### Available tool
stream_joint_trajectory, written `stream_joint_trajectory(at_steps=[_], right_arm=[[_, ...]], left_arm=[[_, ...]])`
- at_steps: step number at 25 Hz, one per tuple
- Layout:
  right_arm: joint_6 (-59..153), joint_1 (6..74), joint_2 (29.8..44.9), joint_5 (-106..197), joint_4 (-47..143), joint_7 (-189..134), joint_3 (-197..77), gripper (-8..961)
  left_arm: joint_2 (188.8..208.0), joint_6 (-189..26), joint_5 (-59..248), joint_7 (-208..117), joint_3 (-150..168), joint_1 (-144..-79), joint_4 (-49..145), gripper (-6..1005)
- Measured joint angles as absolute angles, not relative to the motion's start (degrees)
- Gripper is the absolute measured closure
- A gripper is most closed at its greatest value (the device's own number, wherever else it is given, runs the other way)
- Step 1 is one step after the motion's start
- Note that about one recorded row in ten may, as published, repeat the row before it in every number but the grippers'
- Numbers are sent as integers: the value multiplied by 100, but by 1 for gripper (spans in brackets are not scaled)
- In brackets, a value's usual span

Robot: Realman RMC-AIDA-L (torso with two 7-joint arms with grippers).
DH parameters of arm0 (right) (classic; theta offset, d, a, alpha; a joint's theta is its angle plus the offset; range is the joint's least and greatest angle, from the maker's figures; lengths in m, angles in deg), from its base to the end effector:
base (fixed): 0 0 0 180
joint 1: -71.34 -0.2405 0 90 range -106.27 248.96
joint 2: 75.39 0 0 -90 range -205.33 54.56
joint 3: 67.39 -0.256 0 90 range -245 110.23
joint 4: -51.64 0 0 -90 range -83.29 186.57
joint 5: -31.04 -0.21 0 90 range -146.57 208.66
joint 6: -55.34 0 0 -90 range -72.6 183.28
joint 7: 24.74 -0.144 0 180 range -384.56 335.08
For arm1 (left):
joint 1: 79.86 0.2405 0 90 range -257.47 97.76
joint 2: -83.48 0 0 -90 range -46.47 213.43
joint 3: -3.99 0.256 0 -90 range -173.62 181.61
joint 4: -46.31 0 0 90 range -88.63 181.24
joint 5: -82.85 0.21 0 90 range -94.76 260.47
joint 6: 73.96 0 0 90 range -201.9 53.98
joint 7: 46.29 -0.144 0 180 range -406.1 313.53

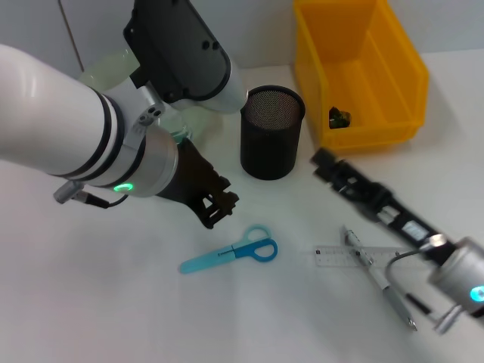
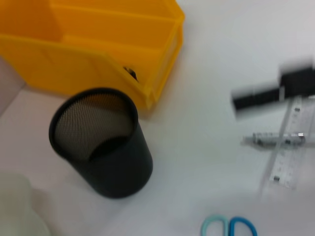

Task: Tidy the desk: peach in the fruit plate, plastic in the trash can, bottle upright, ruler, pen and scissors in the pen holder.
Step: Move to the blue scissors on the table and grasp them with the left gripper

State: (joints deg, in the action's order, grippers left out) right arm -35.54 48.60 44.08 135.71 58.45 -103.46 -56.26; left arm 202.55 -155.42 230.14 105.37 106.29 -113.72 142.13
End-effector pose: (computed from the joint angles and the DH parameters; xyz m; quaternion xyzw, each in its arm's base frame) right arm 0.2802 0.2529 -0.0602 -0.6307 0.5282 0.5567 0.1153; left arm -0.0813 0.3200 -0.0412 -0.9672 -0.1082 0.1322 0.1879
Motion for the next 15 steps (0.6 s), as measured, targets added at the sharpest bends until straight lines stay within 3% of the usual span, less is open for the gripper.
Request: stream_joint_trajectory(at_steps=[10, 15], right_arm=[[-4717, 5426, 4290, 13502, 2849, -10629, -6183, 122], [-4913, 5544, 4114, 13437, 2289, -10571, -6272, 122]], left_arm=[[20242, -15581, 23010, 10446, 10833, -11339, 13957, 758], [20257, -15334, 22835, 10211, 11015, -11608, 13451, 726]])
